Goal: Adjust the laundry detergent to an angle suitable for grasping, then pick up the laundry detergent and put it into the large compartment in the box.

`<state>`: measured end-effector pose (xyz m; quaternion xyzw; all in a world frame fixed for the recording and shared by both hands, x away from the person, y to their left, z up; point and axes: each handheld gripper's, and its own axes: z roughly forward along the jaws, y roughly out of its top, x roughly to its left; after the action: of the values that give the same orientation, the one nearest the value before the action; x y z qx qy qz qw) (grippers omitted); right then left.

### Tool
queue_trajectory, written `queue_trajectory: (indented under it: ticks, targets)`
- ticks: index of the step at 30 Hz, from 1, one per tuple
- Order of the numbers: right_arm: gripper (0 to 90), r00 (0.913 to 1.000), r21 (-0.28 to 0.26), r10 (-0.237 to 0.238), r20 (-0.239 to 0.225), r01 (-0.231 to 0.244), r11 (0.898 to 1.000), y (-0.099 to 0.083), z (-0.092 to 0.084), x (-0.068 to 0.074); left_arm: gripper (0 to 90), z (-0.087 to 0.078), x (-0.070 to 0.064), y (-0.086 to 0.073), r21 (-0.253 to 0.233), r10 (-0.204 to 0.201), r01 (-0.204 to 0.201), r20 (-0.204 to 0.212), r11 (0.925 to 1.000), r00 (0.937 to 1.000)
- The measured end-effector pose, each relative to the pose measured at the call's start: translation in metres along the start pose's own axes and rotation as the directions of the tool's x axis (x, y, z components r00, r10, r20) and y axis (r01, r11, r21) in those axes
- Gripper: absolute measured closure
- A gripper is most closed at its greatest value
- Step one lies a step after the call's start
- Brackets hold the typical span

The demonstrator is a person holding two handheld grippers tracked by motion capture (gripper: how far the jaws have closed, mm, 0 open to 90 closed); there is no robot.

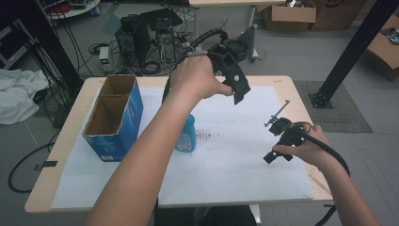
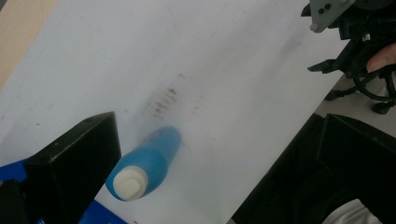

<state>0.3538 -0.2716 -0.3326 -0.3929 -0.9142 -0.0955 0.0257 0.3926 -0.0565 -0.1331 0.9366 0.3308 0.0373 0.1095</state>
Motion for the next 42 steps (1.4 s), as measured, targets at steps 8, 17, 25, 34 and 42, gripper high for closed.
queue_trajectory:
  ticks: [8,17,25,34,42]
  targets:
    - [17.3,1.0000,0.008,-0.002,0.006,0.002,1.000,0.000,-0.002,0.000,0.1,0.003,0.001,0.000,0.005,0.005,-0.005,0.008,1.0000,1.0000]
    - [17.3,1.0000,0.004,0.001,0.003,-0.001,1.000,-0.002,-0.002,0.001,0.1,-0.002,0.001,-0.003,0.000,0.008,-0.008,0.003,1.0000,1.0000]
    - [17.3,1.0000,0.008,-0.001,0.000,0.001,1.000,0.000,0.000,-0.003,0.2,-0.009,0.007,-0.008,-0.009,0.019,-0.019,0.005,0.9998,0.9998]
    - [17.3,1.0000,0.002,-0.001,-0.002,0.001,1.000,0.003,-0.002,-0.005,0.5,-0.011,0.018,-0.017,-0.007,0.039,-0.038,0.013,0.9992,0.9992]
    - [17.3,1.0000,0.000,-0.005,-0.006,0.005,1.000,0.003,-0.001,-0.005,1.3,-0.017,0.028,-0.030,-0.025,0.094,-0.093,0.025,0.9953,0.9953]
